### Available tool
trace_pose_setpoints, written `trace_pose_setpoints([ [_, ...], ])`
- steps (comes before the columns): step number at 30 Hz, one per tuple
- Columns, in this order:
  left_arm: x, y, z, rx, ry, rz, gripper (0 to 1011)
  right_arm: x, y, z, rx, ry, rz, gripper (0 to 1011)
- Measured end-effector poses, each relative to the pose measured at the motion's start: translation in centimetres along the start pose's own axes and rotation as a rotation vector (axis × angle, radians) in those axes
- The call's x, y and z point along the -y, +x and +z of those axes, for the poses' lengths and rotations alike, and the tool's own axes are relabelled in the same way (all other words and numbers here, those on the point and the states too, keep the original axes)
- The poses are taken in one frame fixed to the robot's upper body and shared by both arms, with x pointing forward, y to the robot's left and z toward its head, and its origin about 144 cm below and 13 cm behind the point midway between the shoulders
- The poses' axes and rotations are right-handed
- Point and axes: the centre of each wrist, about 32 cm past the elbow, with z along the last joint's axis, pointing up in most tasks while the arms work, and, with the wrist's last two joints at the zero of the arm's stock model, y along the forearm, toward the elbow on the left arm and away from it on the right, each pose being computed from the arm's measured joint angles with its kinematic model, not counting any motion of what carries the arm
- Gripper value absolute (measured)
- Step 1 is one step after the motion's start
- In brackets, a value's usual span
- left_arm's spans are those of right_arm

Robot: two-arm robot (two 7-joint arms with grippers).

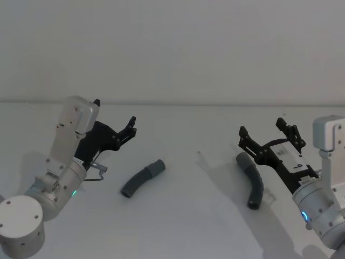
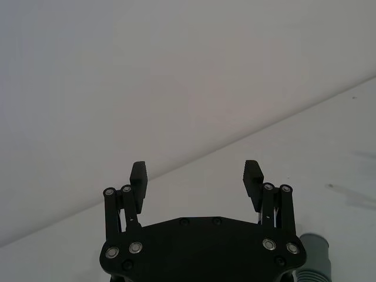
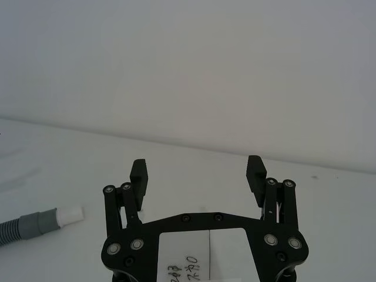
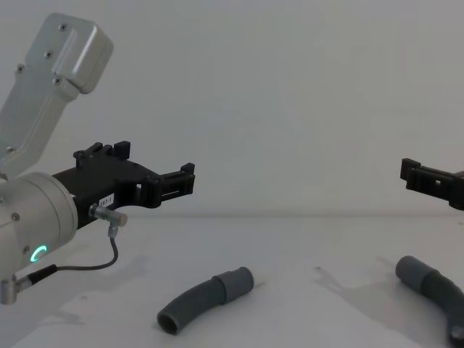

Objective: Use both hands to pick up one end of the pipe from the table, align the ends, and insert them.

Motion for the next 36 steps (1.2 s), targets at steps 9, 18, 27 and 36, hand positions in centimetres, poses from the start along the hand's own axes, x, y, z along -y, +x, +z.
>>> trace_pose_setpoints([
  [9,0.0,0.0,0.0,0.0,0.0,0.0,1001,0.0,0.0,0.0,0.0,0.0,0.0,1000],
  [18,0.0,0.0,0.0,0.0,0.0,0.0,1001,0.0,0.0,0.0,0.0,0.0,0.0,1000],
  [27,0.0,0.0,0.0,0.0,0.0,0.0,1001,0.0,0.0,0.0,0.0,0.0,0.0,999],
  [36,0.0,0.0,0.0,0.0,0.0,0.0,1001,0.0,0.0,0.0,0.0,0.0,0.0,1000],
])
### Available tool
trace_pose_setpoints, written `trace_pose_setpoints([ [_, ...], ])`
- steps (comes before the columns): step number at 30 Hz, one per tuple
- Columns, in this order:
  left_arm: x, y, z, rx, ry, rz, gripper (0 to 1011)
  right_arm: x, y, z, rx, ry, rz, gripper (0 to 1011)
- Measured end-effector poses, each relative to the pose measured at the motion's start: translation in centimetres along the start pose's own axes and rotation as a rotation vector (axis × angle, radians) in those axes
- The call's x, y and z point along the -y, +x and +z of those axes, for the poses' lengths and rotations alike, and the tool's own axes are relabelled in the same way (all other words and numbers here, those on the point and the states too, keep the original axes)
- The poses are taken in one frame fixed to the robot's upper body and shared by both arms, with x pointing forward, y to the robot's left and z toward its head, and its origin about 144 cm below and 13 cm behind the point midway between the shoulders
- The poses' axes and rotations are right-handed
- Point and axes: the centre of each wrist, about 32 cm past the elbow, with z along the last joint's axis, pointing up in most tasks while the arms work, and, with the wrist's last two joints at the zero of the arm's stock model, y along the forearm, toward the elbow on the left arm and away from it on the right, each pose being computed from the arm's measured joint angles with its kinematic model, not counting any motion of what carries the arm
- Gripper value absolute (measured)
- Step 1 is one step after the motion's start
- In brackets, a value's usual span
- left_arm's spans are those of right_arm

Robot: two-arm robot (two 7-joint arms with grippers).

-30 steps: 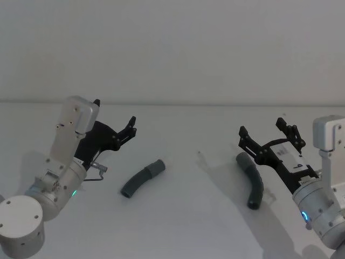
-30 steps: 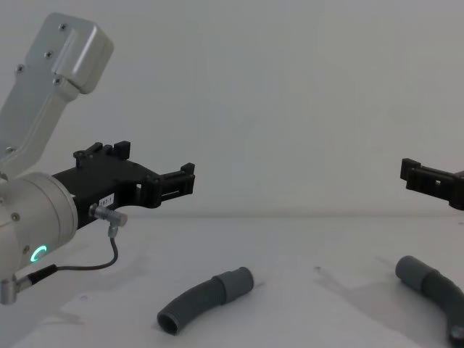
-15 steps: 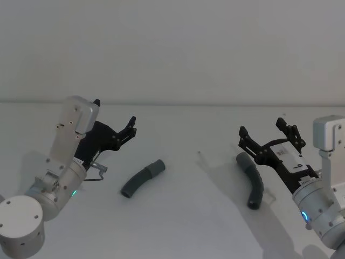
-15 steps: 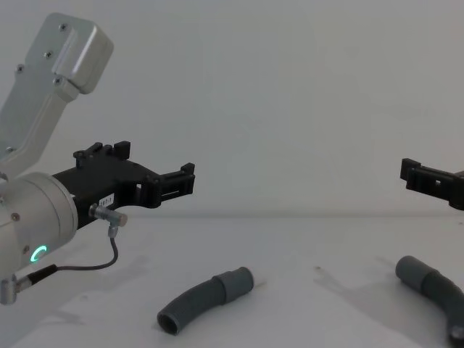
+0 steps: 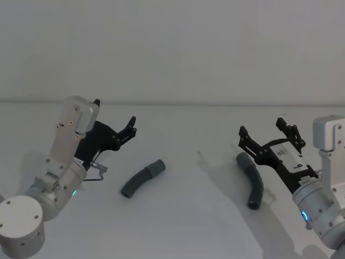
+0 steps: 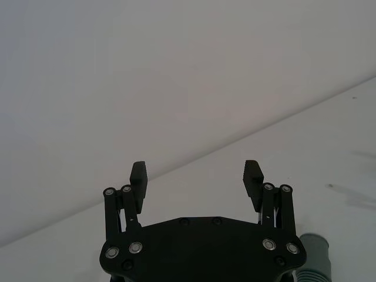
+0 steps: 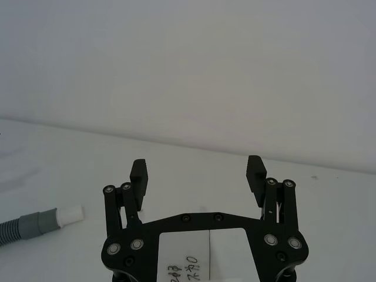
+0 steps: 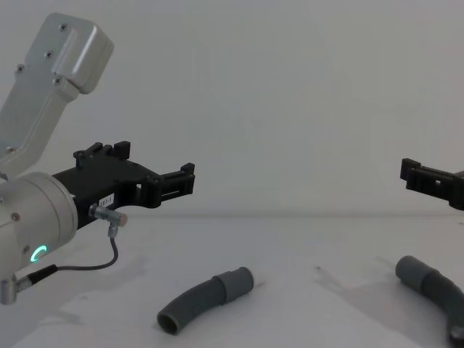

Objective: Use both hands to pick up one end of the pipe from the table, align the ends, and insert them.

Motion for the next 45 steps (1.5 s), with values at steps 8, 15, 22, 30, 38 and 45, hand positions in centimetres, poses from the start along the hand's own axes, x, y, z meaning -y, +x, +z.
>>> trace_pose_setpoints([
  [8,0.0,0.0,0.0,0.0,0.0,0.0,1001,0.0,0.0,0.0,0.0,0.0,0.0,1000],
  [15,0.0,0.0,0.0,0.0,0.0,0.0,1001,0.0,0.0,0.0,0.0,0.0,0.0,1000],
  [22,0.0,0.0,0.0,0.0,0.0,0.0,1001,0.0,0.0,0.0,0.0,0.0,0.0,1000],
  [30,0.0,0.0,0.0,0.0,0.0,0.0,1001,0.0,0.0,0.0,0.0,0.0,0.0,1000],
  [38,0.0,0.0,0.0,0.0,0.0,0.0,1001,0.0,0.0,0.0,0.0,0.0,0.0,1000],
  [45,0.0,0.0,0.0,0.0,0.0,0.0,1001,0.0,0.0,0.0,0.0,0.0,0.0,1000],
])
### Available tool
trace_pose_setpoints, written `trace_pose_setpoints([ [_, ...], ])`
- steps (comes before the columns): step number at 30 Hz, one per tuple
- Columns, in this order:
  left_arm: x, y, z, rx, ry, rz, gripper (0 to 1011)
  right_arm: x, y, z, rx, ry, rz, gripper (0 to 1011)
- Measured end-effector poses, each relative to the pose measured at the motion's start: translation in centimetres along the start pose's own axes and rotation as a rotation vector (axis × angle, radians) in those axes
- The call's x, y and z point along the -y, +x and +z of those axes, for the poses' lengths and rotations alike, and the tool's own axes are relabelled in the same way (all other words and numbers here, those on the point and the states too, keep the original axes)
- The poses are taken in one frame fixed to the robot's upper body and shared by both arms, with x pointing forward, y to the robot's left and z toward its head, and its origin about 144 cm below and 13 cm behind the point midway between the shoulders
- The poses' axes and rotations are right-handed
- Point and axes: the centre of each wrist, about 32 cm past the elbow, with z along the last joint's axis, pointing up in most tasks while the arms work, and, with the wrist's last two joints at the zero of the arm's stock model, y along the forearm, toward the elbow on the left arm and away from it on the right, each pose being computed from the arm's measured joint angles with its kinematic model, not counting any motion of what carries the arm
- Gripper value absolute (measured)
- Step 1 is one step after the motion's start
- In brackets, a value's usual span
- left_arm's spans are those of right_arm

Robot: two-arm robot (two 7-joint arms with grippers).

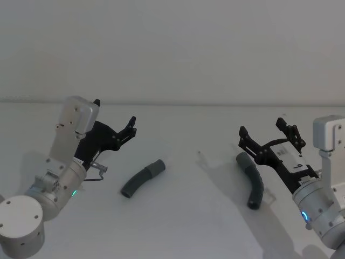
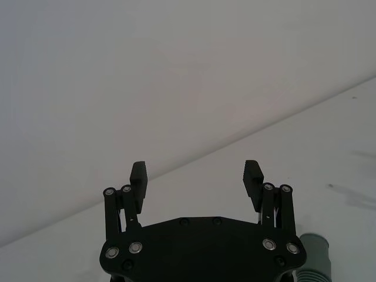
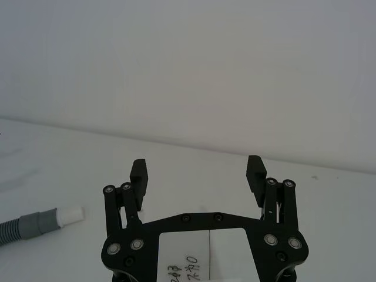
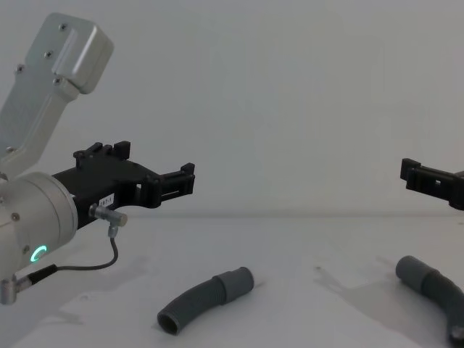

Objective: Use both hands to pick up one end of the pipe from the table, align the ends, and insert them.

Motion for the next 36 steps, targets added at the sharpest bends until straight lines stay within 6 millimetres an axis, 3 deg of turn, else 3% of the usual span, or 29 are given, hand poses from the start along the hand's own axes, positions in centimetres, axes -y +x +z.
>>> trace_pose_setpoints([
  [36,-0.14,0.05,0.19,0.001,0.02,-0.053,1001,0.0,0.0,0.0,0.0,0.0,0.0,1000],
])
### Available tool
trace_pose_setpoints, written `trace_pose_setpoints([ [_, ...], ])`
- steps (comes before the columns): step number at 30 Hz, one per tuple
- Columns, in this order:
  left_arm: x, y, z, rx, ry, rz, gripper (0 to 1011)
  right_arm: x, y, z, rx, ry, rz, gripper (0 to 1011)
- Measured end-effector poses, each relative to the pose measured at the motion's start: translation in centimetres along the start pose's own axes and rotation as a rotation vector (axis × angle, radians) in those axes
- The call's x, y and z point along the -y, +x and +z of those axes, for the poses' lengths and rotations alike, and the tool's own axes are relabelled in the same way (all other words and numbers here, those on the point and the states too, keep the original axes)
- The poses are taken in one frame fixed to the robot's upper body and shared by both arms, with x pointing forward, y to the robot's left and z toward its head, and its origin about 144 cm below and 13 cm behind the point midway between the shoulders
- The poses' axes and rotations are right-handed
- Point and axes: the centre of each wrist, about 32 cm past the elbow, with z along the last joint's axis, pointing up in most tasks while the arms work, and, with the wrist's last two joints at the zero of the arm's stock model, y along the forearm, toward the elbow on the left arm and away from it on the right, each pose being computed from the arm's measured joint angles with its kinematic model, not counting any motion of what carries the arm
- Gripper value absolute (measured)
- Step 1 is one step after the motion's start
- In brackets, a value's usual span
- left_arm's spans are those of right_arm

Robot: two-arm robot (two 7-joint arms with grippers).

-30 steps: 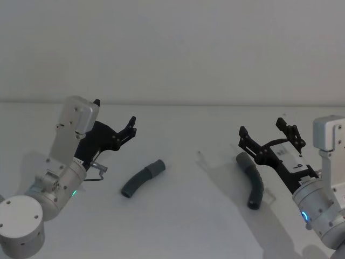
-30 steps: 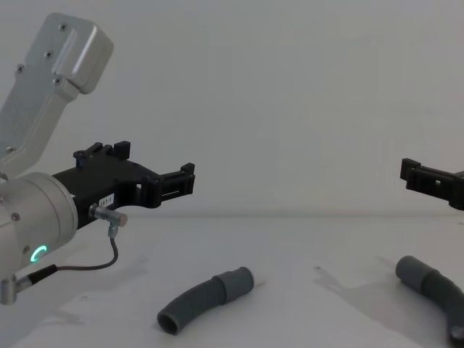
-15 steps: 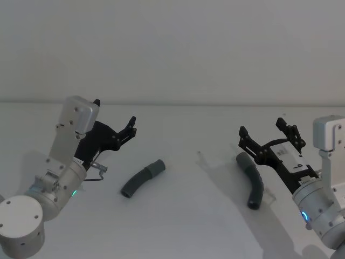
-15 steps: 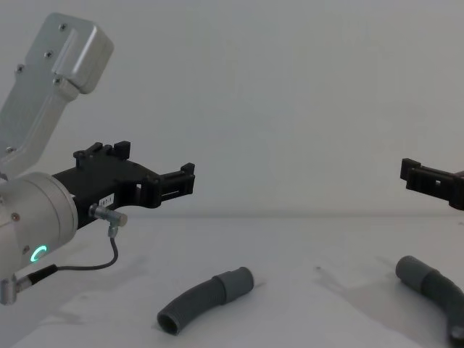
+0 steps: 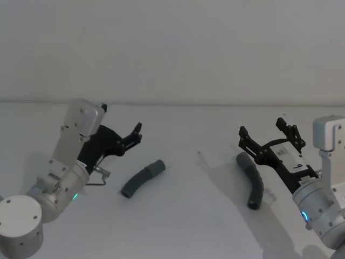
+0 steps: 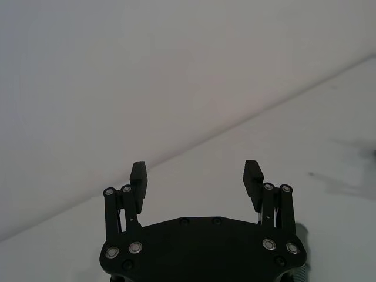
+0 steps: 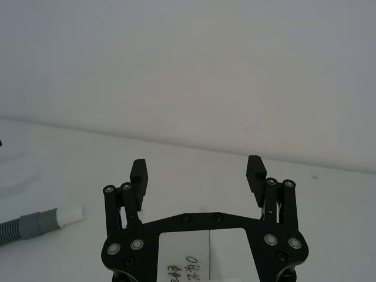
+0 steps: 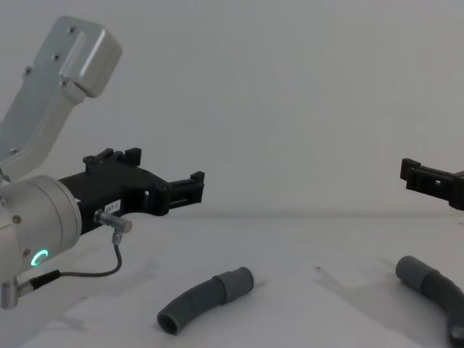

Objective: Use both hands to pick up one end of the pipe from the table, align the ends, and insert them.

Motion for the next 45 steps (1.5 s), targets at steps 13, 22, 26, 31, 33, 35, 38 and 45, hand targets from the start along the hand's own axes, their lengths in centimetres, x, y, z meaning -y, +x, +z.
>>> trace_pose_setpoints([
  [13,-0.7,0.1,1.3,0.022,0.096,-0.175,1001,0.0,0.0,0.0,0.0,0.0,0.0,999],
  [22,-0.9,0.1,2.5,0.082,0.178,-0.269,1001,0.0,0.0,0.0,0.0,0.0,0.0,1000],
  [26,-0.9,0.1,2.8,0.099,0.205,-0.29,1001,0.0,0.0,0.0,0.0,0.0,0.0,999],
  [31,-0.6,0.2,3.2,0.107,0.244,-0.314,1001,0.0,0.0,0.0,0.0,0.0,0.0,1000],
  [33,-0.4,0.2,3.3,0.104,0.264,-0.324,1001,0.0,0.0,0.0,0.0,0.0,0.0,1000],
  [35,-0.2,0.2,3.3,0.101,0.273,-0.328,1001,0.0,0.0,0.0,0.0,0.0,0.0,999],
  [38,0.2,0.2,3.3,0.088,0.304,-0.339,1001,0.0,0.0,0.0,0.0,0.0,0.0,999],
  [45,1.1,0.3,3.3,0.051,0.35,-0.357,1001,0.0,0.0,0.0,0.0,0.0,0.0,1000],
])
